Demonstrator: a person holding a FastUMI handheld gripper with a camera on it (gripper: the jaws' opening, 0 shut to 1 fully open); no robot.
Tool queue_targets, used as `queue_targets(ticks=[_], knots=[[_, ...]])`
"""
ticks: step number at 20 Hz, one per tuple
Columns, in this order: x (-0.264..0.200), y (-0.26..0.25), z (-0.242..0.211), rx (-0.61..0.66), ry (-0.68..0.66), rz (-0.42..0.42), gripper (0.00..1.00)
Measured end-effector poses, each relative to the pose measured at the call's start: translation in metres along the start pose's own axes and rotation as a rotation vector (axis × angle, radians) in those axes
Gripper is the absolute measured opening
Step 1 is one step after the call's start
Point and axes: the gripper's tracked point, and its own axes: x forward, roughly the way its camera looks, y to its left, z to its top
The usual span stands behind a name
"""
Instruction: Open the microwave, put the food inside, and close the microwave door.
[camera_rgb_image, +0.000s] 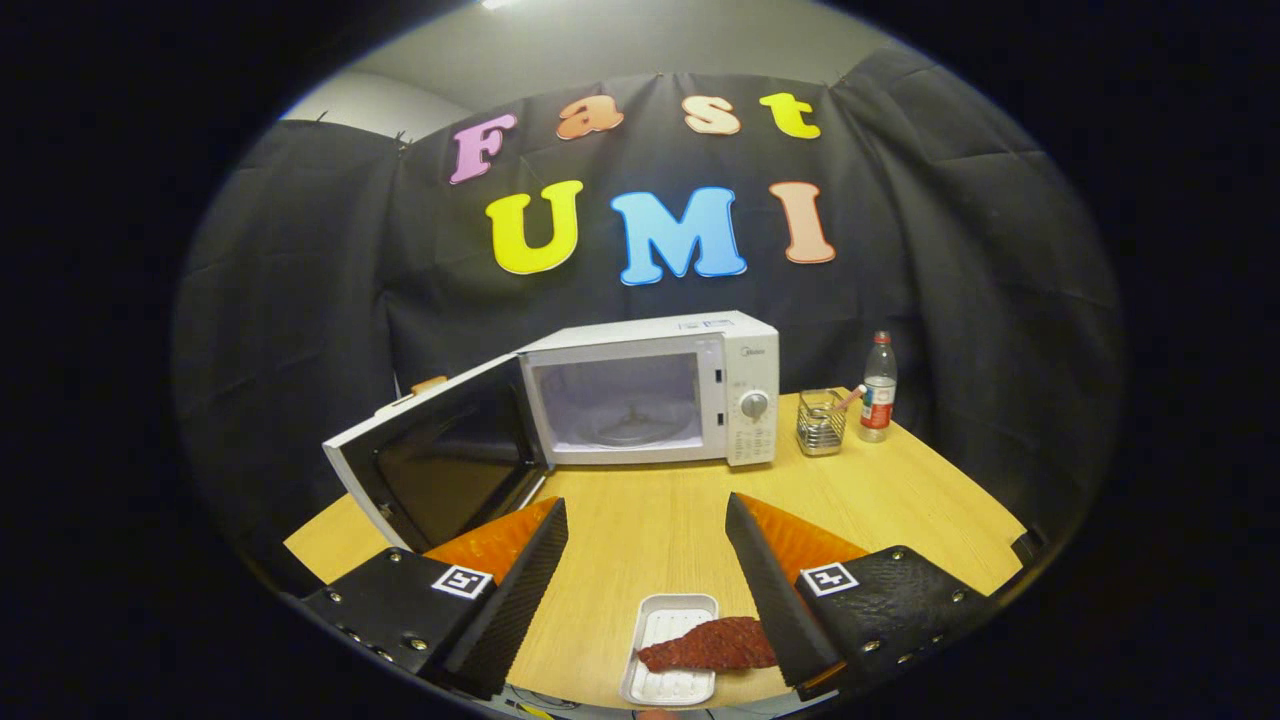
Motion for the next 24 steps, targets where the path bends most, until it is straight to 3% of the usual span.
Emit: queue_targets(ticks=[9,19,22,24], knots=[[0.007,-0.049,-0.068,0.108,0.162,-0.057,0.97],[-0.004,-0.058,-0.122,0.23,0.301,-0.071,0.97],[-0.006,-0.058,-0.13,0.268,0.328,-0.065,0.85],[-0.007,-0.055,-0.136,0.303,0.345,-0.054,0.85]])
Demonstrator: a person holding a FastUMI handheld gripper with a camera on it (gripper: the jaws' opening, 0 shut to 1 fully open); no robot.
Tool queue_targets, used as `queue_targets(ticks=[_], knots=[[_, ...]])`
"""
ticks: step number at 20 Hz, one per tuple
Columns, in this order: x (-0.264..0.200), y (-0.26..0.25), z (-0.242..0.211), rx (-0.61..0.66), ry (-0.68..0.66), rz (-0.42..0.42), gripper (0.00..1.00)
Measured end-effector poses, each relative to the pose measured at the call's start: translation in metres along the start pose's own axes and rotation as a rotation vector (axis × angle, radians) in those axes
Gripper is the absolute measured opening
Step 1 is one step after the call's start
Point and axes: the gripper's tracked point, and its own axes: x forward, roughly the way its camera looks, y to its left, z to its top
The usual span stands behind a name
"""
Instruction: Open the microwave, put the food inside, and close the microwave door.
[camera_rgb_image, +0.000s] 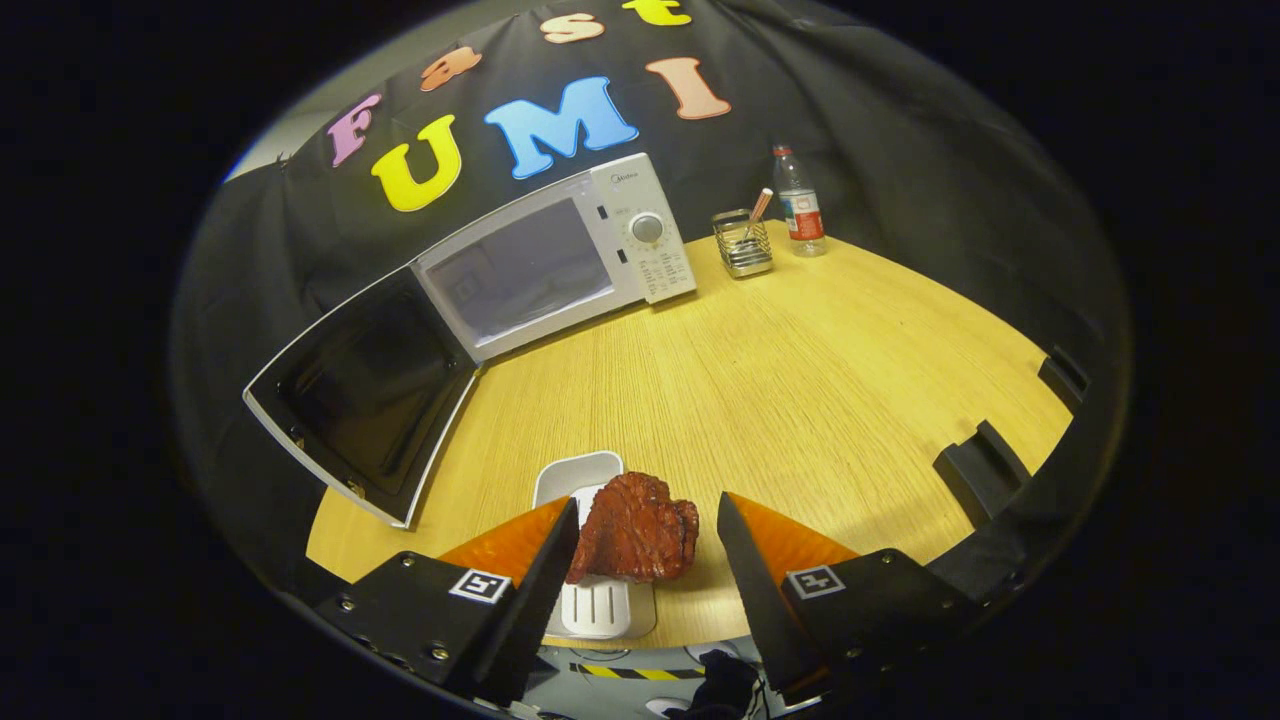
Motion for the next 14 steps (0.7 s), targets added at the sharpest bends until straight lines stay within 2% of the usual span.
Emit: queue_targets(ticks=[1,4,5,6,7,9,10,11,12,14], knots=[[0.001,-0.001,-0.001,0.014,0.003,0.0,0.85],[0.003,0.002,-0.003,0.066,0.015,0.024,0.47],[0.002,0.004,-0.007,0.073,0.03,0.024,0.47],[-0.007,0.002,0.004,0.091,0.016,0.038,0.4],[0.0,0.007,-0.003,0.098,0.026,0.041,0.34],[-0.008,0.014,0.001,0.096,0.014,0.07,0.33],[-0.008,0.019,0.002,0.086,0.019,0.085,0.22],[-0.009,0.02,0.011,0.102,-0.004,0.086,0.22],[-0.011,0.025,0.012,0.079,-0.003,0.087,0.11],[-0.011,0.036,0.011,0.01,-0.005,0.098,0.11]])
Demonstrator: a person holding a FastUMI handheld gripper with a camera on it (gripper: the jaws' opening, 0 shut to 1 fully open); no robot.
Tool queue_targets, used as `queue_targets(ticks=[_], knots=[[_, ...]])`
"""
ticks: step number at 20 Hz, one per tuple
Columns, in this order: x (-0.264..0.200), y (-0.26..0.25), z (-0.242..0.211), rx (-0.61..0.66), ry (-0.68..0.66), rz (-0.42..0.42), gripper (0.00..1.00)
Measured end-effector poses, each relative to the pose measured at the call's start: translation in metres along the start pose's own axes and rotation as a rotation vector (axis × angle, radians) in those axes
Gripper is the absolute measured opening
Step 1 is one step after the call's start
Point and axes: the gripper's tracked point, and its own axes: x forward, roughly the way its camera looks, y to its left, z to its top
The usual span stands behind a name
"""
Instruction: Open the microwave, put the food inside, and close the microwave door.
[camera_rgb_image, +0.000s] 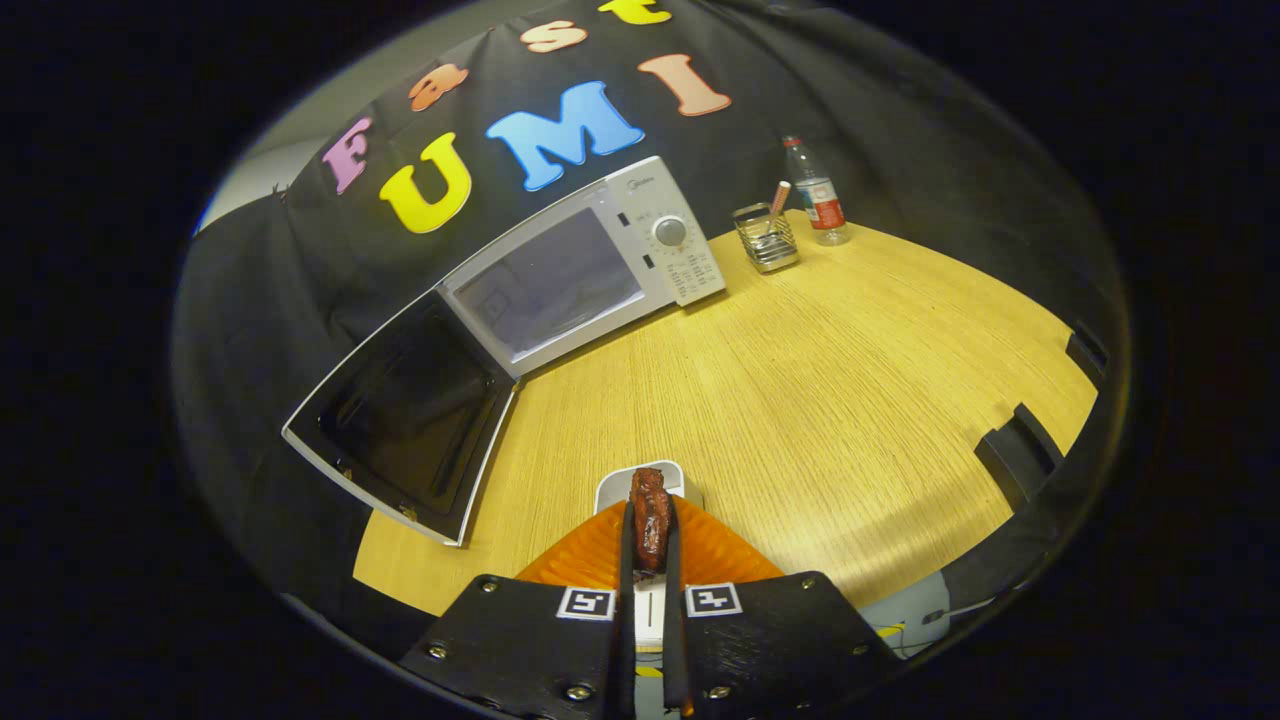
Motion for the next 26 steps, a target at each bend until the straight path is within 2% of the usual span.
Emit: queue_targets(ticks=[2,3,4,8,17,26], knots=[[-0.001,0.006,0.002,-0.049,-0.002,0.004,0.11],[-0.002,0.003,0.007,-0.064,-0.024,-0.025,0.11],[-0.004,0.003,0.01,-0.072,-0.033,-0.04,0.03],[-0.003,0.008,0.018,-0.066,-0.031,-0.062,0.03],[-0.015,0.059,0.081,0.081,-0.179,0.032,0.03],[0.041,0.113,0.122,0.106,-0.217,0.124,0.03]])
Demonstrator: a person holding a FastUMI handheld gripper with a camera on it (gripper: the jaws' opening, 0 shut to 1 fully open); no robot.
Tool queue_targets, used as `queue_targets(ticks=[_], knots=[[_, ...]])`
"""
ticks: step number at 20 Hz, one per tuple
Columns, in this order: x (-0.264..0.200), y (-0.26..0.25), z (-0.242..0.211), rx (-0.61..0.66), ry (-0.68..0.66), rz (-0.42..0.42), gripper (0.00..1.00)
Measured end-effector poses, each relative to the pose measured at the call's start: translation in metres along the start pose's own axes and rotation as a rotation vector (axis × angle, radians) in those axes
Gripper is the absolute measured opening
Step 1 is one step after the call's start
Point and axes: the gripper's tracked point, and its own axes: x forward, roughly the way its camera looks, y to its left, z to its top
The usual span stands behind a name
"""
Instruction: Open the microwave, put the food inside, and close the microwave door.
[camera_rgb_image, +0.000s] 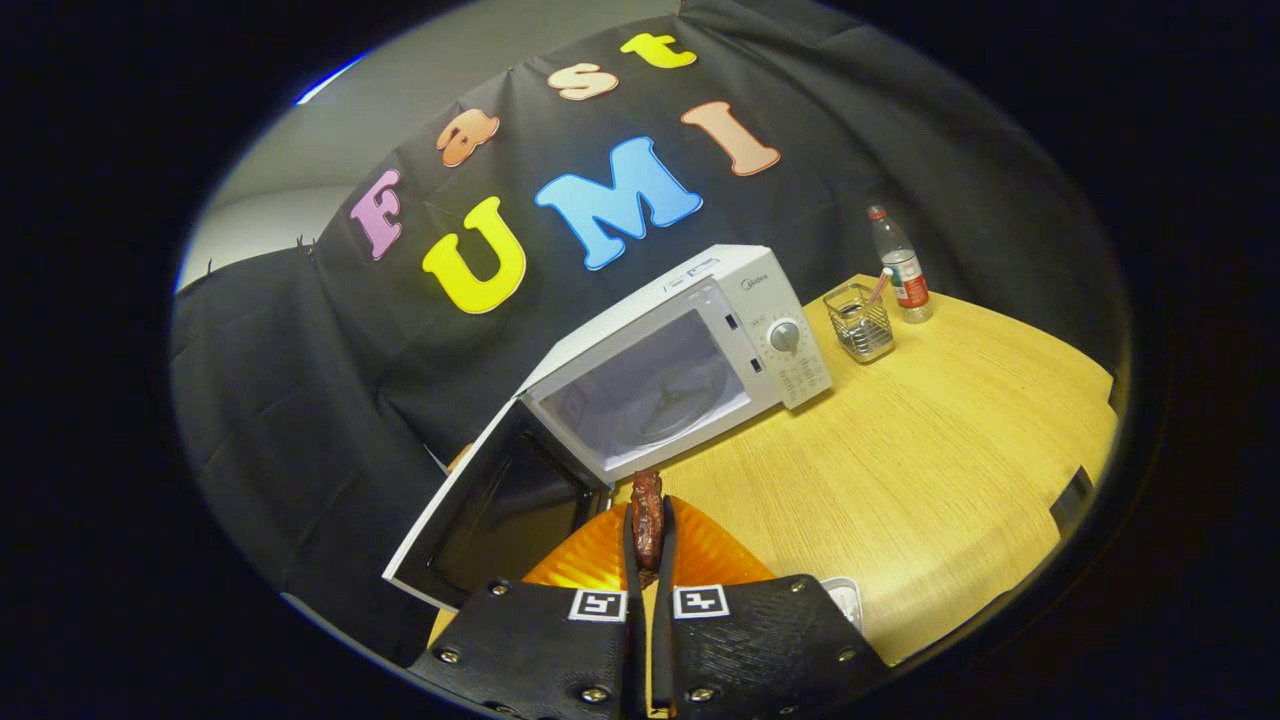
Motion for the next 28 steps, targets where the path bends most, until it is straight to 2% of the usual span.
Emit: queue_targets(ticks=[9,15,24,28], knots=[[0.088,0.024,0.019,0.054,-0.029,0.052,0.03],[0.139,0.028,0.027,0.091,-0.058,0.052,0.03],[0.214,0.012,0.033,0.1,-0.133,-0.009,0.03],[0.246,0.01,0.034,0.091,-0.162,-0.002,0.03]])
